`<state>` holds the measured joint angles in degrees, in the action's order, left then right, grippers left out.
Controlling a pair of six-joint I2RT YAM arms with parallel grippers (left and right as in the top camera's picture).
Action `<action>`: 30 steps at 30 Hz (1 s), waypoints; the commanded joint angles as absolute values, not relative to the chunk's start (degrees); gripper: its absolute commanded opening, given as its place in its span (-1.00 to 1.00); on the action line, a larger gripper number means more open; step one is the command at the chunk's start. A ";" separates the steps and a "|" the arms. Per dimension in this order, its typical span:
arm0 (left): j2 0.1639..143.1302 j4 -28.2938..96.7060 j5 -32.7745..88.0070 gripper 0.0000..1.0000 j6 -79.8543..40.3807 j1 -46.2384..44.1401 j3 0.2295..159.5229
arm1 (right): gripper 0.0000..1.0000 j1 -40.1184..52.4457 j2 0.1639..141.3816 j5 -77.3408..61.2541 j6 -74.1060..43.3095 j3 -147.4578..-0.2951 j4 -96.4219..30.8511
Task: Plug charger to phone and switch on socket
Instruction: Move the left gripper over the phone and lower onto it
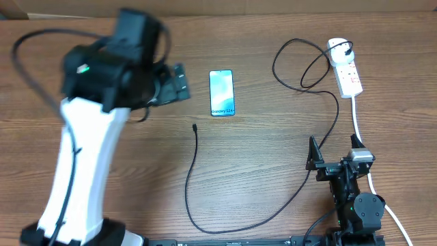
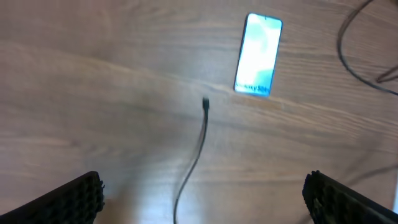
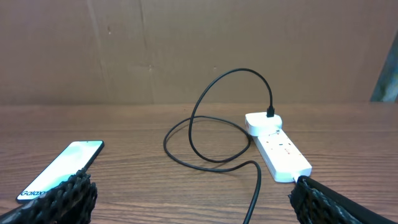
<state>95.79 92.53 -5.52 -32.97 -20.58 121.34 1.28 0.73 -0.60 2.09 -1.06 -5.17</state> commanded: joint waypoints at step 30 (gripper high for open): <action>130.37 68.45 -1.61 1.00 -34.57 -25.26 123.48 | 1.00 1.65 0.16 -0.08 1.93 -0.47 -4.84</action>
